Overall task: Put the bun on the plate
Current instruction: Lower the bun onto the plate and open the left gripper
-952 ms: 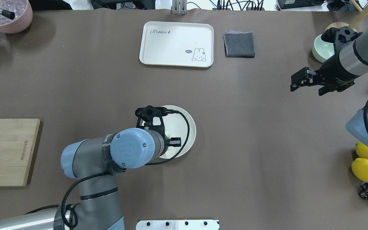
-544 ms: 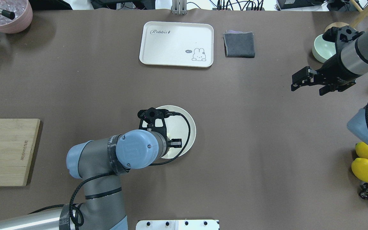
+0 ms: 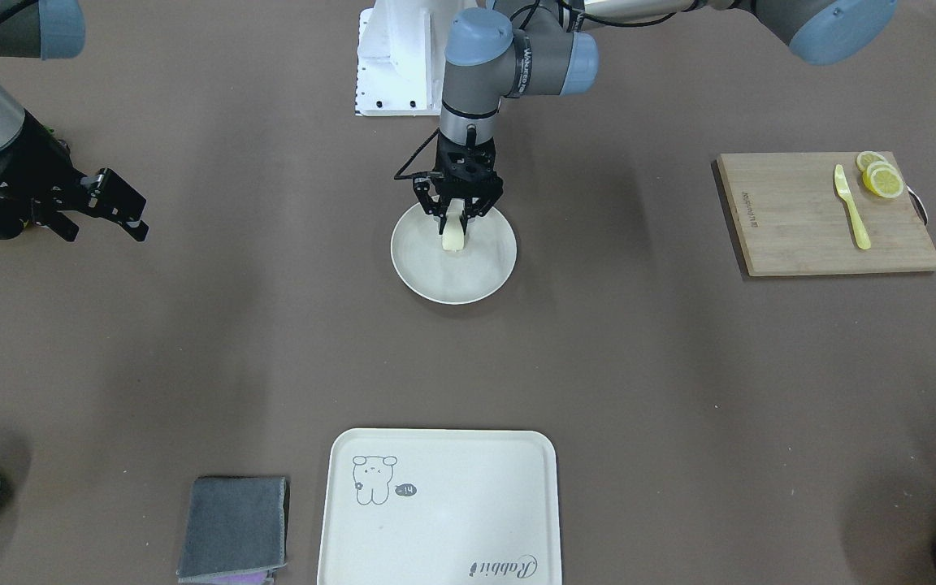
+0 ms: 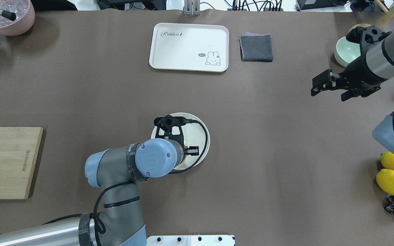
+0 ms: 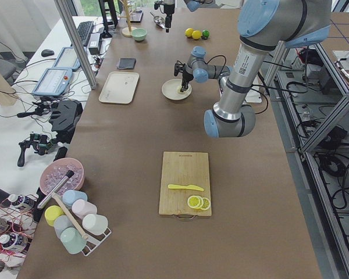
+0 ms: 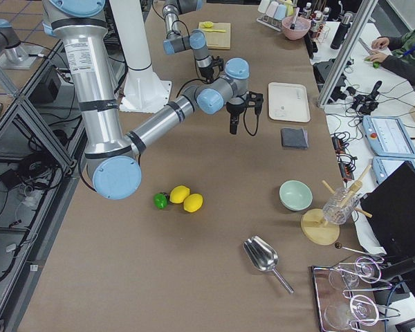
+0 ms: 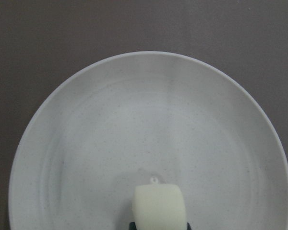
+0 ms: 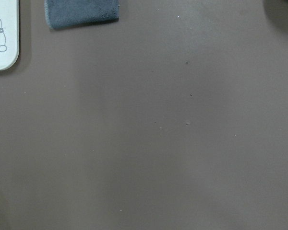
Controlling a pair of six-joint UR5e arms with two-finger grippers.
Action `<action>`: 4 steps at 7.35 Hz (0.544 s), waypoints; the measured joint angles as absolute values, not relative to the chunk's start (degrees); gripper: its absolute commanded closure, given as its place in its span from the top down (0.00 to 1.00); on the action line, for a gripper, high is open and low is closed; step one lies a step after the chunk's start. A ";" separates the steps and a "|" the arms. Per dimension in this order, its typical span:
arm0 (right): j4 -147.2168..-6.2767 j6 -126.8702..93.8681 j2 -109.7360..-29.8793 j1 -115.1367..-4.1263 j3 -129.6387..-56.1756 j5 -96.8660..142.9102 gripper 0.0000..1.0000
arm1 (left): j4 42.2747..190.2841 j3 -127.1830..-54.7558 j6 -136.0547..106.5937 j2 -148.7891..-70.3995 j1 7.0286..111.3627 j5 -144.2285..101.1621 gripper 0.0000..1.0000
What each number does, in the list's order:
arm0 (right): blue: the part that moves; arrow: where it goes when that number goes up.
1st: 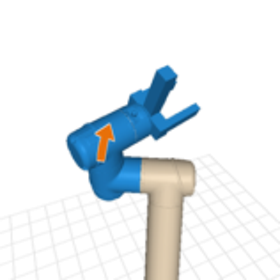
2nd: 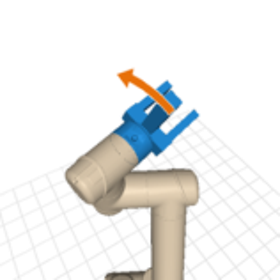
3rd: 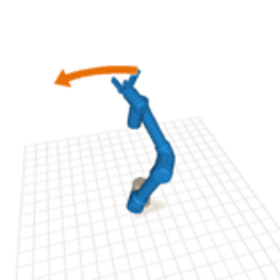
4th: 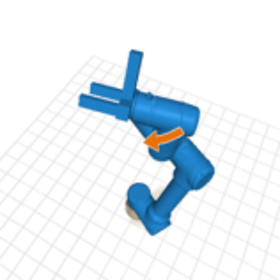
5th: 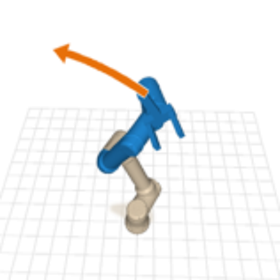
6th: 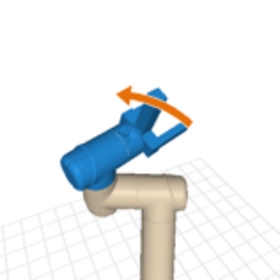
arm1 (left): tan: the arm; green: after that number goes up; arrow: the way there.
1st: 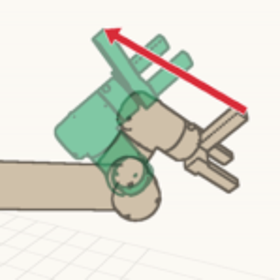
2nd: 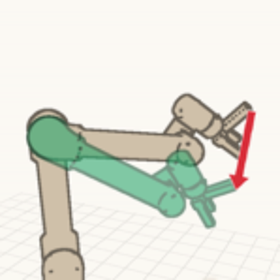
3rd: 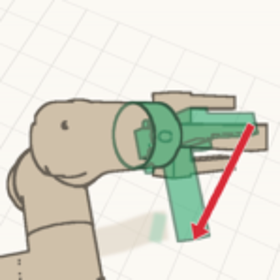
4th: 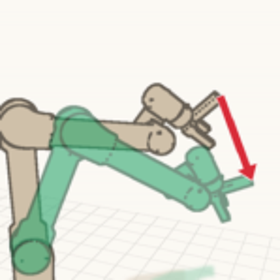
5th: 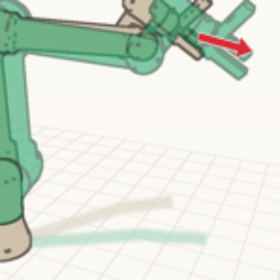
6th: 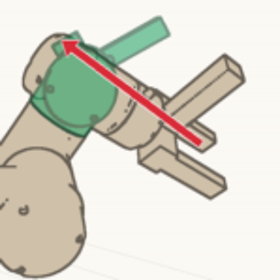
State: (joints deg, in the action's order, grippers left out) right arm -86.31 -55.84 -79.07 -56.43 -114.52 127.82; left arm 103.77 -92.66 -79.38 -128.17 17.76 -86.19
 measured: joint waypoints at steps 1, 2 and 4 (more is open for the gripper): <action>-86.31 -55.83 -78.98 -56.43 -114.51 127.80 1.00 | 104.57 -91.94 -79.32 -128.20 17.89 -86.09 0.96; -86.31 -55.82 -78.96 -56.43 -114.48 127.80 1.00 | 104.87 -91.74 -79.27 -128.25 17.99 -86.06 0.97; -86.31 -55.81 -79.03 -56.45 -114.40 127.79 1.00 | 104.93 -92.47 -79.16 -128.31 18.45 -86.29 0.97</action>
State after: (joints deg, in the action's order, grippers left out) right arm -86.31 -55.81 -79.03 -56.45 -114.40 127.79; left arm 104.93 -92.47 -79.16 -128.31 18.45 -86.29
